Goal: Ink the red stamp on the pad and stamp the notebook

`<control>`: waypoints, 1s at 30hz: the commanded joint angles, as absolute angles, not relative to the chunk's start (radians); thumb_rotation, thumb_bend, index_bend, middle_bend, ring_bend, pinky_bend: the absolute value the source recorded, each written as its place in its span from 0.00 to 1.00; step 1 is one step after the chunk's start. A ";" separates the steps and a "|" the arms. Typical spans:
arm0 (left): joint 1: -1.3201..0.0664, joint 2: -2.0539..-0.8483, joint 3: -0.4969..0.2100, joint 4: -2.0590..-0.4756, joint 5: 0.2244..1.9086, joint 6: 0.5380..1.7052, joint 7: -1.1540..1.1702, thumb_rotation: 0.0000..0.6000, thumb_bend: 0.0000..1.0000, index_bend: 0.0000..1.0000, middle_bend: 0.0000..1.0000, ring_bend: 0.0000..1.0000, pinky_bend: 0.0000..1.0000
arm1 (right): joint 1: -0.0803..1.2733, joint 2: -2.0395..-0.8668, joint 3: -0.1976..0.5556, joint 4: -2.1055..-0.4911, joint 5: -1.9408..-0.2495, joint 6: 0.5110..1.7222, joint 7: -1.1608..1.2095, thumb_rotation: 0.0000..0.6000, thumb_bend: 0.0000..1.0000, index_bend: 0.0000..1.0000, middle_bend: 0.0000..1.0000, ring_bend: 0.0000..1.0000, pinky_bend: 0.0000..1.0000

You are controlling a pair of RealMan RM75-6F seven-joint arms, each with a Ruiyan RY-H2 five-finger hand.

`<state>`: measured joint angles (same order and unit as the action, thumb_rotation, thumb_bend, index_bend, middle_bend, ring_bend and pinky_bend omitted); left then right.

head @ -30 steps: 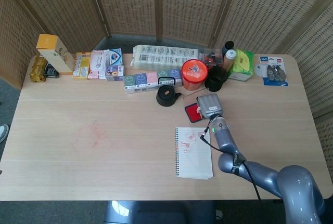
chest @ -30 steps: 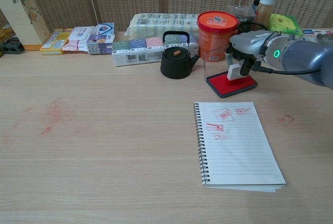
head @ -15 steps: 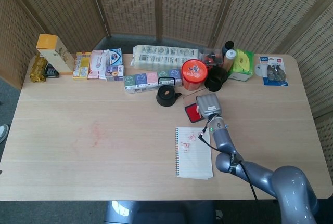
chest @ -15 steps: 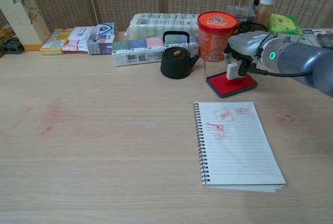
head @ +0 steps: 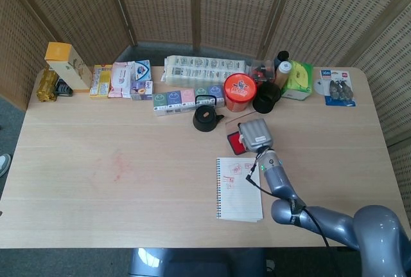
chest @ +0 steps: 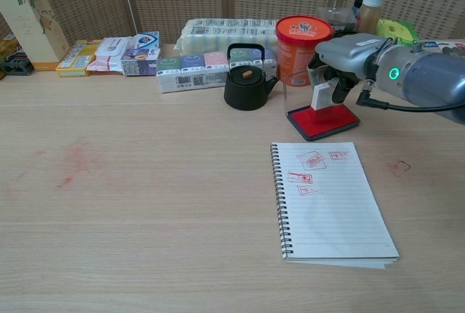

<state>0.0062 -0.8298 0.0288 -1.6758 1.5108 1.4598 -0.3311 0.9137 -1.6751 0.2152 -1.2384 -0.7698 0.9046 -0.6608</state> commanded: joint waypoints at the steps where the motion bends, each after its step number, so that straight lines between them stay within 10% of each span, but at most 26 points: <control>1: 0.008 -0.829 0.031 -1.676 1.516 1.465 -0.333 1.00 0.03 0.00 0.00 0.00 0.04 | 0.875 -1.560 0.184 -1.434 -0.824 0.997 -0.714 1.00 0.48 0.56 0.94 1.00 1.00; 16: 0.009 -0.828 0.037 -1.671 1.536 1.473 -0.341 1.00 0.03 0.00 0.00 0.00 0.04 | 0.796 -1.373 0.098 -1.857 -0.909 1.171 -0.832 1.00 0.48 0.56 0.94 1.00 1.00; 30: 0.014 -0.832 0.044 -1.675 1.547 1.485 -0.327 1.00 0.03 0.00 0.00 0.00 0.04 | 0.727 -1.399 -0.034 -1.851 -1.055 1.182 -0.828 1.00 0.48 0.56 0.94 1.00 1.00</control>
<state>0.0142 -0.8317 0.0436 -1.6747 1.5473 1.4848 -0.3270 0.7352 -1.3913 -0.0239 -1.8619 -1.0450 1.1861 -0.8318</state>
